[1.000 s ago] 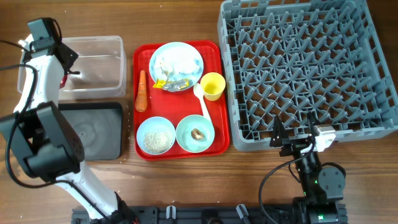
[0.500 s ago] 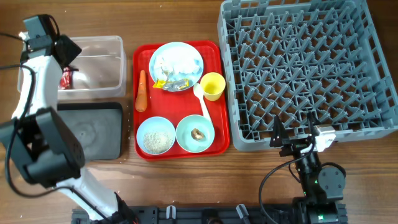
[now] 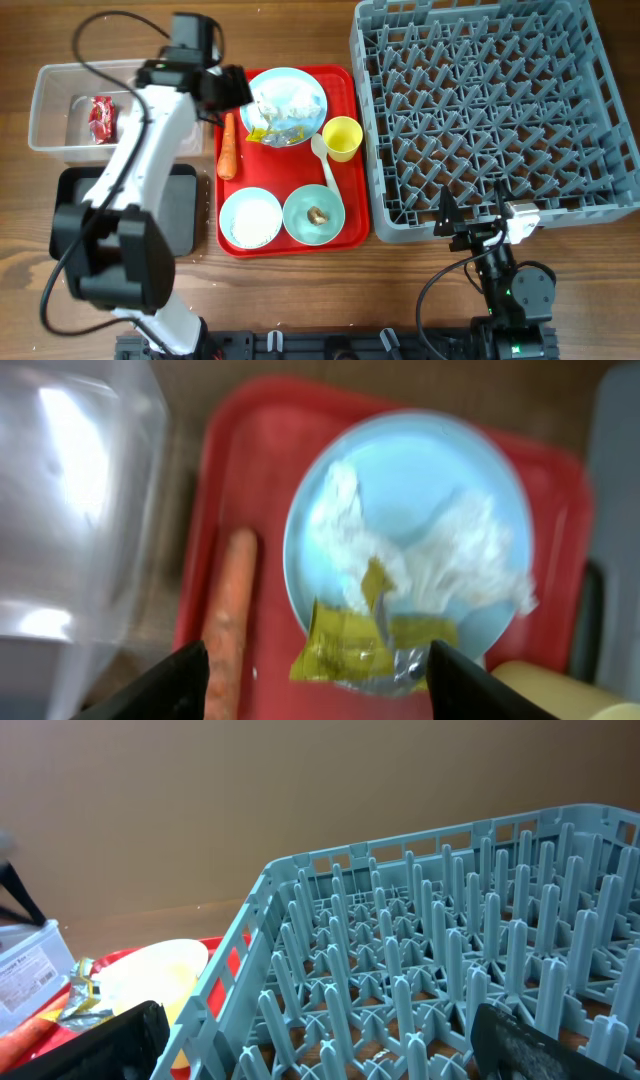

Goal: Sort waste into correct bins and load items into the dishwasher rack
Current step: 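Grasp the silver-yellow foil wrapper on the plate with left gripper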

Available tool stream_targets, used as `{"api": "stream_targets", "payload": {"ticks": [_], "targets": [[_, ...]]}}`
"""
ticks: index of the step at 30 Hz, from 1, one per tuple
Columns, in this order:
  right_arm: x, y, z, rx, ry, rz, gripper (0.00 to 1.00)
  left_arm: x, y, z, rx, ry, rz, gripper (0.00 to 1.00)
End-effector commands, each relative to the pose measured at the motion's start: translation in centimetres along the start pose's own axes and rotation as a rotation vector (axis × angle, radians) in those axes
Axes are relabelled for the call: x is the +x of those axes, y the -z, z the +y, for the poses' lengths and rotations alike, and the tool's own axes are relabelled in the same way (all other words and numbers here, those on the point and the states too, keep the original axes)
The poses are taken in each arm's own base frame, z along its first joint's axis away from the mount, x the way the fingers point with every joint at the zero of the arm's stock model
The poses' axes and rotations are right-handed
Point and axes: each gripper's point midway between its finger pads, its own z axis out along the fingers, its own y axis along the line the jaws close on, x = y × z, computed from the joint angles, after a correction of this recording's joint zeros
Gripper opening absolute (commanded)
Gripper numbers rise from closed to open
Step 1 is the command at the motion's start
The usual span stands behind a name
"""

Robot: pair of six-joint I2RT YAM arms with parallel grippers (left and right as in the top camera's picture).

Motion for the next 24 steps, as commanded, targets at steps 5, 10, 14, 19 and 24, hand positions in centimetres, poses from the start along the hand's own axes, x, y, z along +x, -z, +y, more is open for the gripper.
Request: {"api": "stream_targets", "payload": {"ticks": [5,10,14,19,24], "targets": [[-0.1,0.0,-0.1,0.006,-0.007,-0.007,1.00,6.1,-6.0,-1.8,-0.043,-0.105,0.209,0.69],[-0.1,0.0,-0.1,0.006,-0.006,-0.007,1.00,7.5,-8.3,-1.0,-0.072,-0.102,0.270,0.69],[-0.1,0.0,-0.1,0.006,-0.007,-0.007,1.00,7.5,-8.4,-1.0,-0.072,-0.102,0.270,0.52],[-0.1,0.0,-0.1,0.006,-0.007,-0.007,1.00,7.5,-8.4,-1.0,-0.072,-0.103,0.270,0.18],[-0.1,0.0,-0.1,0.006,-0.006,-0.007,1.00,7.5,-8.0,-1.1,-0.070,-0.102,0.273,0.04]]}}
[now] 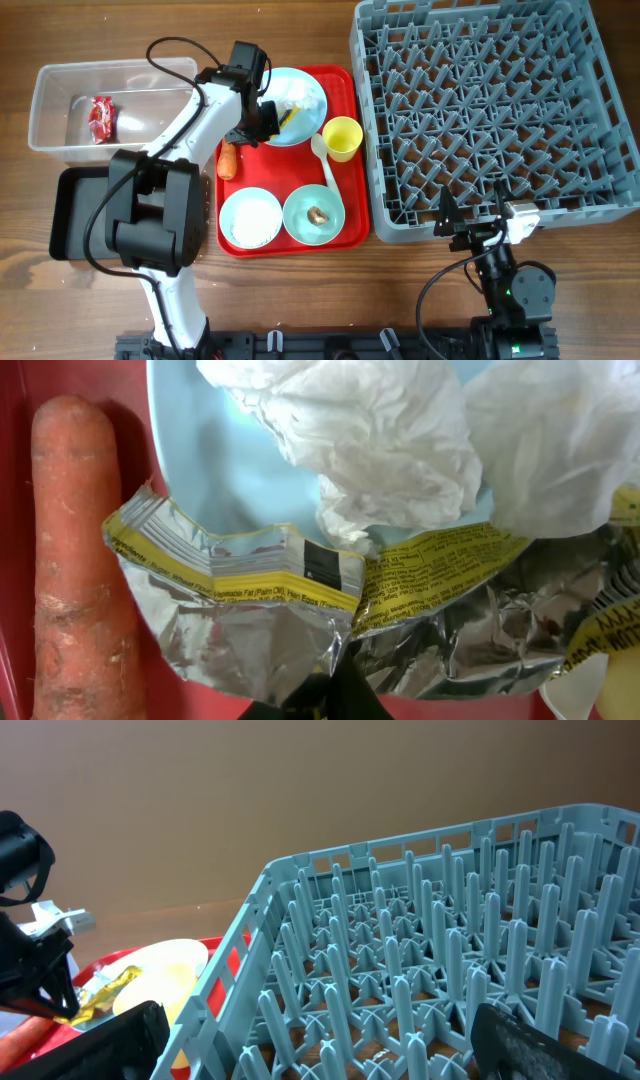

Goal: Sort waste into correct bins and load items into the dishwasher rack
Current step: 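Grasp the silver-yellow foil wrapper on the plate with left gripper, then carry the foil wrapper to the clear bin and release it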

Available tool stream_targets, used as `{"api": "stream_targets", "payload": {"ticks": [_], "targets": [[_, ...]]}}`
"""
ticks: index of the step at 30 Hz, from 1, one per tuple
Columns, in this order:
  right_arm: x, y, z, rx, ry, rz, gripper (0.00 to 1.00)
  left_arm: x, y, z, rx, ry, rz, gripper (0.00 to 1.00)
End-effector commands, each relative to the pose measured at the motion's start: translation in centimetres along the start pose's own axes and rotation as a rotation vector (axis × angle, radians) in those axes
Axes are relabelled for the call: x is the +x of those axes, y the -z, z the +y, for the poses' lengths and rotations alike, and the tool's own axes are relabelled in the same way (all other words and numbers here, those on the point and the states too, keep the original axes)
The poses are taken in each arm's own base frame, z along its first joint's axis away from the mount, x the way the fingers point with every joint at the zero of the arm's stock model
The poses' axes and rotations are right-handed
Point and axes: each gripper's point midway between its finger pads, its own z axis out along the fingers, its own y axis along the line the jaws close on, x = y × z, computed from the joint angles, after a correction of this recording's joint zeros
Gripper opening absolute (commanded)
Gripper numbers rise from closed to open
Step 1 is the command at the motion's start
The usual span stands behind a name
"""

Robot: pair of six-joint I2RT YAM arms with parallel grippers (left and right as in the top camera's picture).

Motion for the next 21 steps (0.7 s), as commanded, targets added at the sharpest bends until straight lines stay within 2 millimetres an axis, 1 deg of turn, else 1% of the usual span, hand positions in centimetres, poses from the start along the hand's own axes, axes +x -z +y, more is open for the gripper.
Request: {"api": "stream_targets", "payload": {"ticks": [1,2,5,9,12,13,14,16,17,19,20,21], "targets": [[-0.1,0.0,-0.1,0.006,-0.007,-0.007,1.00,0.4,0.0,0.1,0.005,0.002,0.016,0.04],[-0.1,0.0,-0.1,0.006,-0.006,-0.007,1.00,0.3,0.4,0.1,0.009,0.002,0.006,0.04],[-0.1,0.0,-0.1,0.006,-0.007,-0.007,1.00,-0.5,2.6,-0.3,0.030,-0.001,-0.046,0.04],[-0.1,0.0,-0.1,0.006,-0.006,-0.007,1.00,-1.9,7.2,-0.7,0.070,-0.009,-0.163,0.04],[-0.1,0.0,-0.1,0.006,-0.007,-0.007,1.00,-3.1,11.1,0.1,0.094,-0.002,-0.263,0.04],[-0.1,0.0,-0.1,0.006,-0.006,-0.007,1.00,-3.6,12.2,0.8,0.088,0.015,-0.298,0.04],[-0.1,0.0,-0.1,0.006,-0.007,-0.007,1.00,-4.2,13.3,2.1,0.062,0.037,-0.338,0.04],[-0.1,0.0,-0.1,0.006,-0.007,-0.007,1.00,-5.5,15.2,5.5,-0.017,0.103,-0.412,0.04],[-0.1,0.0,-0.1,0.006,-0.006,-0.007,1.00,-6.0,16.1,7.6,-0.045,0.146,-0.443,0.04],[-0.1,0.0,-0.1,0.006,-0.007,-0.007,1.00,-6.6,16.8,10.7,-0.067,0.220,-0.468,0.04],[-0.1,0.0,-0.1,0.006,-0.006,-0.007,1.00,-6.9,17.1,13.1,-0.087,0.275,-0.478,0.05],[-0.1,0.0,-0.1,0.006,-0.006,-0.007,1.00,-7.0,17.2,14.6,-0.099,0.306,-0.481,0.05]]}}
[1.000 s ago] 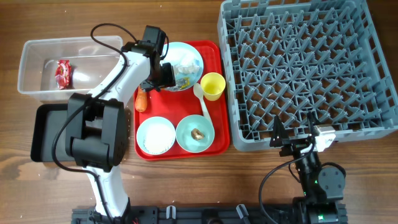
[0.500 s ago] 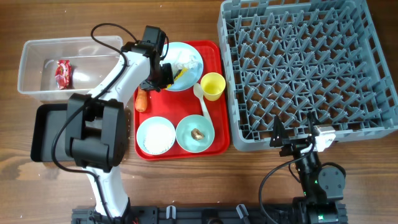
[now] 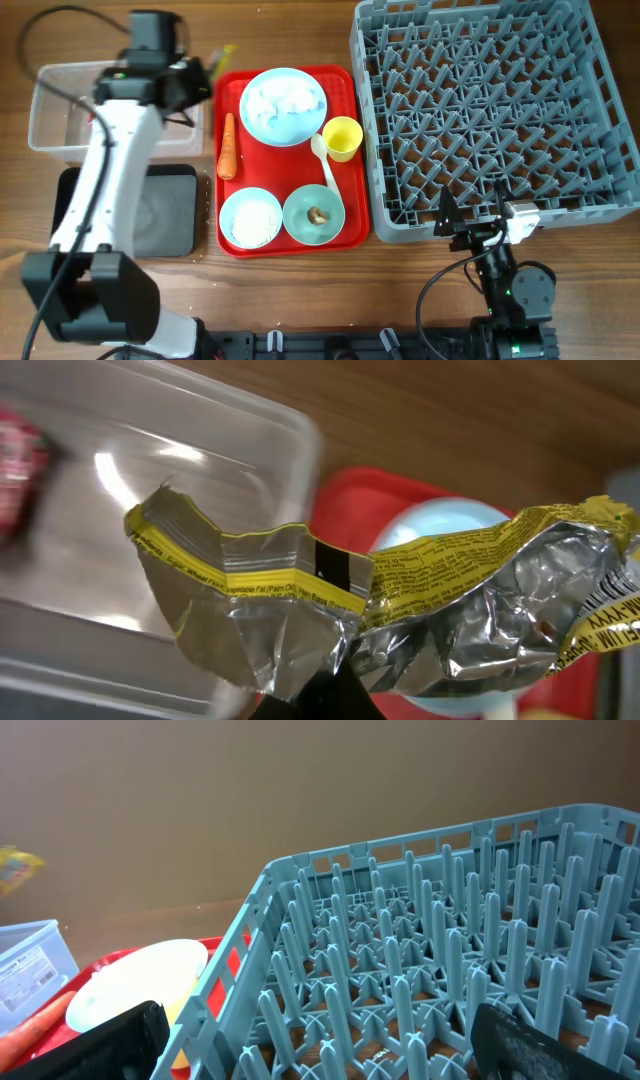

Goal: Sort waste into correct bins and load items into the dishwasher rack
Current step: 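Carry the foil wrapper to the clear bin and release it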

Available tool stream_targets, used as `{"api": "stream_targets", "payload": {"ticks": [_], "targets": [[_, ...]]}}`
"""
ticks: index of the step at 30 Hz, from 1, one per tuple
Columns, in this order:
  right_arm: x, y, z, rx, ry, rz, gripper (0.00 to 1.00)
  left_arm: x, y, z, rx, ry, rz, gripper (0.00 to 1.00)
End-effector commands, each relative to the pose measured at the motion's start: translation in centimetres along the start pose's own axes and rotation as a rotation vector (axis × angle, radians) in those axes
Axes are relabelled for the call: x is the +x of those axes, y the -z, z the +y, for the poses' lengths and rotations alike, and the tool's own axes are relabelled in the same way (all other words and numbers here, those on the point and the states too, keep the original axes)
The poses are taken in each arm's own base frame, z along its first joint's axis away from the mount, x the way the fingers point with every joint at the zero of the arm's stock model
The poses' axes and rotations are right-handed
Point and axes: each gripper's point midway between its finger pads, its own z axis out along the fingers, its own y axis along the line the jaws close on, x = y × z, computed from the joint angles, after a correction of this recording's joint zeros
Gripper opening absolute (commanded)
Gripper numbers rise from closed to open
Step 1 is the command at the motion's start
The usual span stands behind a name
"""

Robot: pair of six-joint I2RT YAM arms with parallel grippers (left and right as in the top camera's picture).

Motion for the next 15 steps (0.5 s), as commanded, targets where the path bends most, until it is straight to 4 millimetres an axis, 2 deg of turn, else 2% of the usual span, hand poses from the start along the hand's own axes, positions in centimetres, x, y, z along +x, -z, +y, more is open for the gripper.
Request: {"api": "stream_targets", "payload": {"ticks": [1,3,5,7,9,11,13,14,15], "targets": [[-0.1,0.0,-0.1,0.006,-0.007,-0.007,1.00,-2.7,0.6,7.0,-0.113,0.119,-0.061,0.05],[-0.1,0.0,-0.1,0.006,-0.007,-0.007,1.00,-3.2,-0.1,10.6,-0.161,0.209,-0.062,0.04],[-0.1,0.0,-0.1,0.006,-0.006,-0.007,1.00,-2.9,-1.2,13.0,-0.195,0.282,-0.039,0.04],[-0.1,0.0,-0.1,0.006,-0.006,-0.007,1.00,-2.0,-3.0,14.7,-0.224,0.313,0.005,0.05],[-0.1,0.0,-0.1,0.006,-0.007,-0.007,1.00,-0.2,-6.2,15.9,-0.252,0.325,0.087,0.05],[-0.1,0.0,-0.1,0.006,-0.007,-0.007,1.00,0.8,-8.1,16.2,-0.264,0.325,0.130,0.11],[-0.1,0.0,-0.1,0.006,-0.007,-0.007,1.00,1.3,-9.2,16.4,-0.268,0.325,0.148,0.55],[-0.1,0.0,-0.1,0.006,-0.007,-0.007,1.00,1.2,-9.3,16.5,-0.268,0.327,0.142,0.71],[-0.1,0.0,-0.1,0.006,-0.007,-0.007,1.00,0.7,-9.1,16.4,-0.263,0.327,0.125,0.77]]}}
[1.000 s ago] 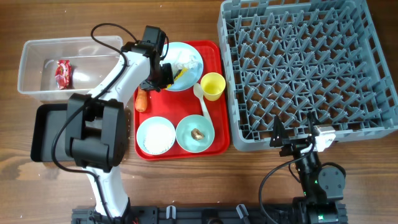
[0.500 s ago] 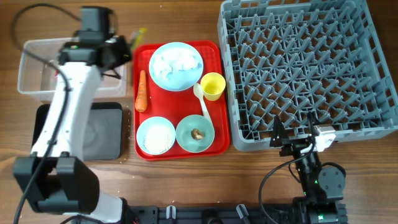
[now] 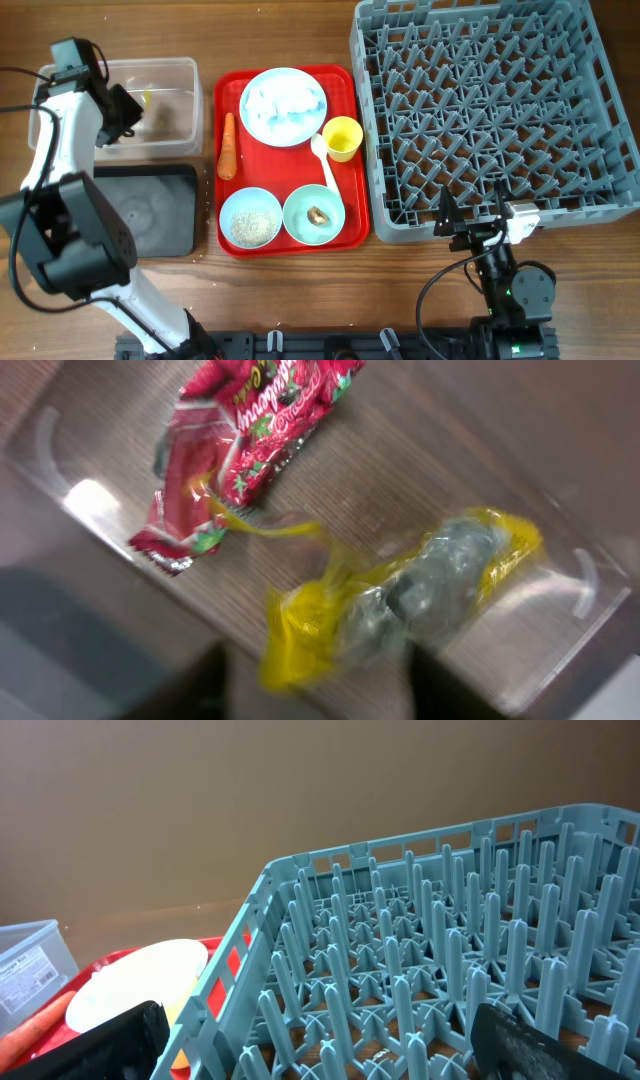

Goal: Sort waste into correct bins and load items into the dishwasher rack
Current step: 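Carry the foil wrapper to the clear bin and release it, then reach left gripper to the plate and grasp the white tissue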

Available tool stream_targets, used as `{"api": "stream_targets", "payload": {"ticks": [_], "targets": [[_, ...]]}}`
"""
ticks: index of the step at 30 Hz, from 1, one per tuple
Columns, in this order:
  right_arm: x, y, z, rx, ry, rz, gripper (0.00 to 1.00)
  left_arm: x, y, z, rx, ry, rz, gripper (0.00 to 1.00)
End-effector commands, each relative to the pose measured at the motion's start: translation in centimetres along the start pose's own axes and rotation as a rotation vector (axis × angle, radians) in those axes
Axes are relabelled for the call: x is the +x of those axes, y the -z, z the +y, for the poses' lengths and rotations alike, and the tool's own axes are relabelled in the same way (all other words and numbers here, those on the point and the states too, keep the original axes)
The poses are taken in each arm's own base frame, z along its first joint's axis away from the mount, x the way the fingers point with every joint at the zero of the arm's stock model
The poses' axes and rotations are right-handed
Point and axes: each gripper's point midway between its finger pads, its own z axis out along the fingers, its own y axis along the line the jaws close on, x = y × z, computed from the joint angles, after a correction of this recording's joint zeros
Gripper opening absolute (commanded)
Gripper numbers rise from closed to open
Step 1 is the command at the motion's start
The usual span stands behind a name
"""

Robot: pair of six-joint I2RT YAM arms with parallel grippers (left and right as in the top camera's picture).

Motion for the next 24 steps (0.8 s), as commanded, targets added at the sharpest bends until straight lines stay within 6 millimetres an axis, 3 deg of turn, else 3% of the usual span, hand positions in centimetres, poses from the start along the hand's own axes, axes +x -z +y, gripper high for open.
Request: {"api": "stream_targets", "payload": {"ticks": [1,3,7,8,9,10,12,16,18,20,24], "targets": [[-0.1,0.0,-0.1,0.006,-0.007,-0.007,1.00,-1.4,1.1,-0.3,0.016,0.012,-0.055,0.78],[-0.1,0.0,-0.1,0.006,-0.006,-0.007,1.00,-3.2,3.5,-0.9,0.044,0.007,-0.117,0.82],[-0.1,0.0,-0.1,0.006,-0.007,-0.007,1.00,-6.1,10.9,-2.9,0.124,-0.001,-0.267,0.82],[-0.1,0.0,-0.1,0.006,-0.007,-0.007,1.00,-6.2,12.7,-3.7,0.150,-0.014,-0.300,0.83],[-0.1,0.0,-0.1,0.006,-0.007,-0.007,1.00,-6.0,14.4,-4.9,0.186,-0.037,-0.330,0.90],[-0.1,0.0,-0.1,0.006,-0.007,-0.007,1.00,-5.6,15.3,-5.9,0.217,-0.054,-0.337,0.97],[-0.1,0.0,-0.1,0.006,-0.007,-0.007,1.00,-4.4,16.8,-8.6,0.301,-0.101,-0.333,1.00],[-0.1,0.0,-0.1,0.006,-0.006,-0.007,1.00,0.6,16.6,-15.4,0.476,-0.238,-0.209,1.00],[-0.1,0.0,-0.1,0.006,-0.007,-0.007,0.99,3.1,14.9,-18.5,0.468,-0.311,-0.180,0.94],[-0.1,0.0,-0.1,0.006,-0.006,-0.007,1.00,5.8,12.2,-21.2,0.440,-0.373,-0.138,0.70],[-0.1,0.0,-0.1,0.006,-0.006,-0.007,1.00,11.3,6.8,-24.9,0.412,-0.445,-0.025,0.70]]}}
